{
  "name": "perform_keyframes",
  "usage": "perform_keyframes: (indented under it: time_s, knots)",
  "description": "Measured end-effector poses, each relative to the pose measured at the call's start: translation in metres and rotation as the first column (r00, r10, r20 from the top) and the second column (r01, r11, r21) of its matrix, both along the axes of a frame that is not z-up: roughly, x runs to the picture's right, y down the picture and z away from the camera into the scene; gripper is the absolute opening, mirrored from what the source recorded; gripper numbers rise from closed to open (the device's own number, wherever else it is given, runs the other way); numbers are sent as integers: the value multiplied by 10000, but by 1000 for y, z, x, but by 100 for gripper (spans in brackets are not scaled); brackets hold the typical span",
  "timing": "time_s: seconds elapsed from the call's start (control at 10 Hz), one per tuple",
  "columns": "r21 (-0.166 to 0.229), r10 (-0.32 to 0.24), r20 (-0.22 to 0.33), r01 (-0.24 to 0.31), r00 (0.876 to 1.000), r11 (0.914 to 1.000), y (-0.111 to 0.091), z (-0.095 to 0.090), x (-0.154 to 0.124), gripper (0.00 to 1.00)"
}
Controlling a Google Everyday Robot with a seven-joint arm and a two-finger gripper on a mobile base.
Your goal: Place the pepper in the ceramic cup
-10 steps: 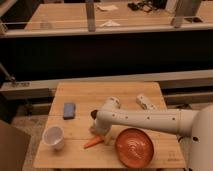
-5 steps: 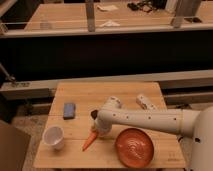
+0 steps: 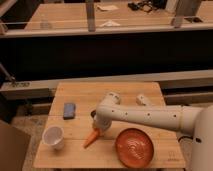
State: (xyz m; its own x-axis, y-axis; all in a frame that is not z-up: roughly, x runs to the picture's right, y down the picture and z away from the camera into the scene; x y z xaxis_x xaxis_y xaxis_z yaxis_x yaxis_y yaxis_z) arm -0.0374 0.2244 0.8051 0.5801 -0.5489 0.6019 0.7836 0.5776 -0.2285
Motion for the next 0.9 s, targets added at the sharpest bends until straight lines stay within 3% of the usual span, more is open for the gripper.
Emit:
perform_keyframes:
  time_s: [0.9]
  knots:
    - [415,-103,-153,110,9998,9991,-40,-23,8,0]
